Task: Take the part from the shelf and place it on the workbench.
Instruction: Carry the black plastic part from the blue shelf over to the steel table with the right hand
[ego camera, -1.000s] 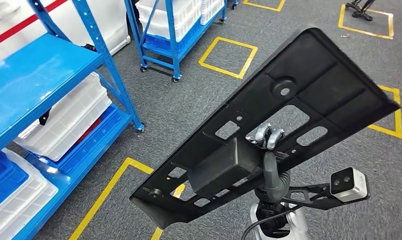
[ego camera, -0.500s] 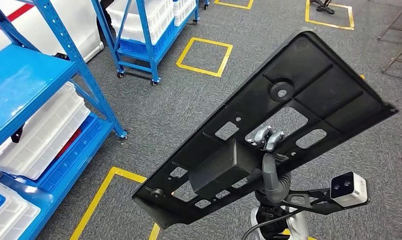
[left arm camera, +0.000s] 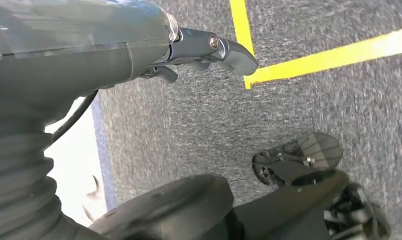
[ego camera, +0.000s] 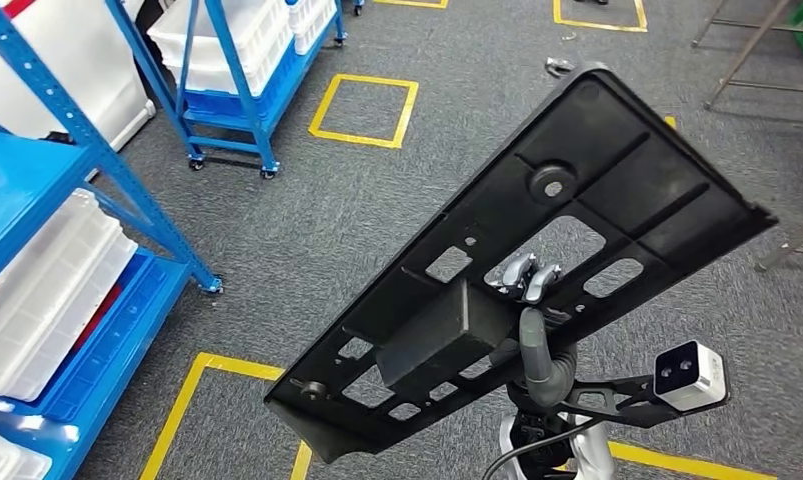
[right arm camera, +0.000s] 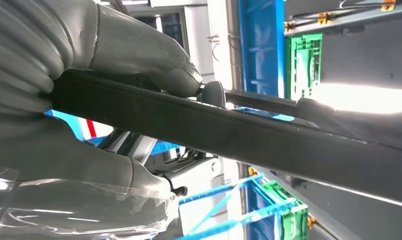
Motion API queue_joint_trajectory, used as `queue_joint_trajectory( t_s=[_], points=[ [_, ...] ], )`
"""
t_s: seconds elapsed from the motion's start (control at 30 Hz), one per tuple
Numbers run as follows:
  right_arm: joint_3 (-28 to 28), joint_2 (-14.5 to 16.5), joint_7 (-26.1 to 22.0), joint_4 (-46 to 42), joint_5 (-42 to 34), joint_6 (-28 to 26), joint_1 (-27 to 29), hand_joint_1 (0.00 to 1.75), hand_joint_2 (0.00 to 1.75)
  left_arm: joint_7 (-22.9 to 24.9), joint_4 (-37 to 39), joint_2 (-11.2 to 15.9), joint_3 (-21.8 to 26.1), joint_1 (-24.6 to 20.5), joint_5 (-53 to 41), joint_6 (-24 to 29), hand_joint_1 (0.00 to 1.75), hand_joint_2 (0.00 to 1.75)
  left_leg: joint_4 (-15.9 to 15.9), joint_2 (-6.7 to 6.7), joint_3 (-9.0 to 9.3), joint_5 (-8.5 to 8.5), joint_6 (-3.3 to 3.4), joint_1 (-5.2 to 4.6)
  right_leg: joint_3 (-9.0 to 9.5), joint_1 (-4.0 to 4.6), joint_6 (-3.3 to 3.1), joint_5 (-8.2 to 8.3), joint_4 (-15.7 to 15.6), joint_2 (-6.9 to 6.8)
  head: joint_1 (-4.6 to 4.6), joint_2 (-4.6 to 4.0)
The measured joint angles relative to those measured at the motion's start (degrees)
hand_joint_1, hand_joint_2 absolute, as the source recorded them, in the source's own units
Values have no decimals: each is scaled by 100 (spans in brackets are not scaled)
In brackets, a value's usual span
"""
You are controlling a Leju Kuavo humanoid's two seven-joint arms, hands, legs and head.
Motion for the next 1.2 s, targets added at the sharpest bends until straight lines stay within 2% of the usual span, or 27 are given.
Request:
queue_joint_trajectory(
  t_s=[0.07, 0.13, 0.17, 0.2, 0.23, 0.27, 0.33, 0.4, 0.47, 0.5, 0.53, 0.57, 0.63, 0.67, 0.7, 0.73, 0.77, 0.8, 0.87, 0.9, 0.93, 1.0, 1.03, 1.07, 1.13, 1.17, 1.2],
  points=[
    [-5, 18, 1, 0, -3, 2, -2, 175, 175, 31, 0, 1, -46, -19, -77, -1, 0, 175, 320, -151, -124, -221, -55, 21, 16, -29, -68, 21, -35, 88, -4, 0],
    [-10, 37, 3, 5, -5, 2, 0, 175, 175, 43, 0, 1, -90, -40, -127, -3, 0, 175, 1053, -326, -462, -577, -80, 31, 18, -33, -104, 25, -37, 175, -7, 0],
    [-12, 42, 5, 13, -4, 2, 4, 175, 175, 46, 0, 1, -108, -58, -146, -4, 0, 175, 1396, -362, -625, -692, -88, 33, 19, -30, -111, 26, -35, 225, -6, 0],
    [-14, 42, 3, 25, -1, 4, 8, 175, 175, 52, 0, 1, -127, -78, -163, -4, 0, 175, 1582, -379, -717, -702, -90, 34, 23, -27, -111, 26, -32, 283, -6, 0],
    [-16, 42, -2, 38, 3, 9, 11, 175, 175, 66, -1, 1, -142, -95, -179, -1, 0, 175, 1545, -388, -707, -598, -86, 36, 29, -26, -110, 26, -28, 345, -6, 0],
    [-18, 42, -8, 49, 8, 20, 13, 175, 175, 81, -1, 4, -154, -105, -193, 4, 0, 175, 1298, -401, -600, -404, -76, 38, 38, -28, -108, 25, -23, 411, -6, 0],
    [-18, 42, -19, 65, 15, 62, 5, 175, 175, 122, -2, 14, -175, -116, -207, 11, 0, 175, 554, -532, -283, -21, -45, 46, 35, -26, -86, 20, 3, 535, -6, 0],
    [-11, 44, -22, 84, 24, 110, -24, 175, 175, 146, -2, 22, -196, -131, -216, 11, 0, 175, 112, -662, -106, 87, -2, 45, -13, -27, -24, 36, 28, 629, -3, 0],
    [-5, 46, -22, 98, 33, 135, -53, 175, 175, 153, -2, 23, -214, -155, -231, 8, 0, 175, 36, -653, -85, 72, 57, 36, -53, -35, 51, 70, 18, 691, 0, 0],
    [-4, 46, -25, 101, 37, 140, -62, 175, 175, 158, -3, 24, -225, -168, -241, 7, 0, 175, 12, -617, -81, 94, 94, 43, -61, -38, 80, 64, 26, 677, -1, 0],
    [-4, 45, -33, 101, 39, 143, -76, 175, 175, 164, -3, 25, -235, -178, -250, 8, 0, 175, -17, -583, -73, 117, 133, 52, -91, -33, 106, 11, 90, 606, 10, 0],
    [-3, 45, -47, 102, 42, 144, -96, 175, 175, 172, -4, 28, -245, -185, -260, 10, 0, 175, -47, -538, -67, 137, 167, 62, -170, -28, 127, -104, 261, 507, 23, 0],
    [2, 46, -88, 113, 44, 143, -137, 175, 175, 196, -4, 42, -254, -180, -273, 16, 0, 175, -68, -442, -64, 151, 203, 53, -477, -34, 156, -454, 914, 303, 48, 0],
    [5, 46, -104, 123, 44, 143, -149, 175, 175, 210, -4, 50, -255, -173, -280, 16, 0, 175, -67, -386, -67, 149, 210, 45, -645, -41, 167, -592, 1268, 264, 49, 0],
    [6, 45, -113, 134, 44, 142, -152, 175, 175, 221, -4, 58, -257, -168, -287, 16, 0, 175, -65, -332, -65, 144, 213, 39, -752, -45, 175, -639, 1493, 245, 49, 0],
    [7, 45, -116, 143, 44, 142, -152, 175, 175, 228, -4, 64, -260, -165, -295, 16, 0, 175, -64, -279, -61, 138, 215, 36, -765, -47, 177, -583, 1523, 230, 49, 0],
    [8, 44, -116, 148, 44, 142, -156, 175, 175, 232, -4, 68, -264, -164, -302, 15, 0, 175, -62, -233, -52, 129, 210, 34, -659, -44, 169, -427, 1321, 205, 49, 0],
    [10, 44, -116, 149, 44, 143, -166, 175, 175, 233, -4, 69, -270, -165, -307, 15, 0, 175, -62, -191, -37, 117, 201, 32, -466, -38, 148, -224, 956, 147, 49, 0],
    [21, 48, -116, 149, 42, 145, -202, 175, 175, 233, -4, 70, -283, -163, -310, 15, 0, 175, -52, -115, -16, 84, 161, 6, -97, 15, 87, 20, 242, -52, 49, 0],
    [26, 52, -115, 149, 38, 146, -220, 175, 175, 233, -4, 70, -287, -160, -312, 15, 0, 175, -47, -77, -12, 71, 136, -7, -9, 42, 58, 47, 52, -120, 46, 0],
    [30, 56, -115, 149, 32, 149, -232, 175, 175, 233, -4, 72, -290, -158, -313, 15, 0, 175, -45, -36, -10, 61, 109, -19, 7, 66, 34, 23, -11, -137, 44, 0],
    [32, 62, -113, 149, 21, 155, -237, 175, 175, 233, -5, 75, -294, -161, -318, 15, 0, 175, -43, 29, 7, 31, 53, -23, 3, 51, -15, 33, -44, -36, 42, 0],
    [34, 67, -113, 149, 16, 158, -241, 175, 175, 233, -5, 77, -297, -163, -323, 15, 0, 175, 13, -16, -1, -23, 22, -18, 15, 31, -42, 42, -63, 19, 42, 0],
    [38, 76, -113, 150, 13, 161, -248, 175, 175, 234, -6, 79, -299, -164, -335, 15, 0, 175, 171, -105, -58, -132, -5, -13, 30, 8, -72, 52, -82, 67, 41, 0],
    [51, 97, -106, 156, 5, 171, -262, 175, 175, 230, -7, 80, -300, -155, -359, 11, 0, 175, 822, -319, -351, -471, -43, 2, 44, -13, -108, 57, -93, 164, 38, 0],
    [58, 105, -100, 166, 3, 179, -263, 175, 175, 228, -7, 80, -300, -157, -369, 6, 0, 175, 1205, -365, -537, -625, -55, 3, 43, -13, -119, 56, -88, 212, 37, 0],
    [64, 108, -94, 179, 1, 187, -262, 175, 175, 226, -7, 80, -300, -161, -373, 0, 0, 175, 1478, -383, -672, -692, -63, 5, 45, -12, -121, 54, -81, 266, 37, 0]
  ],
)
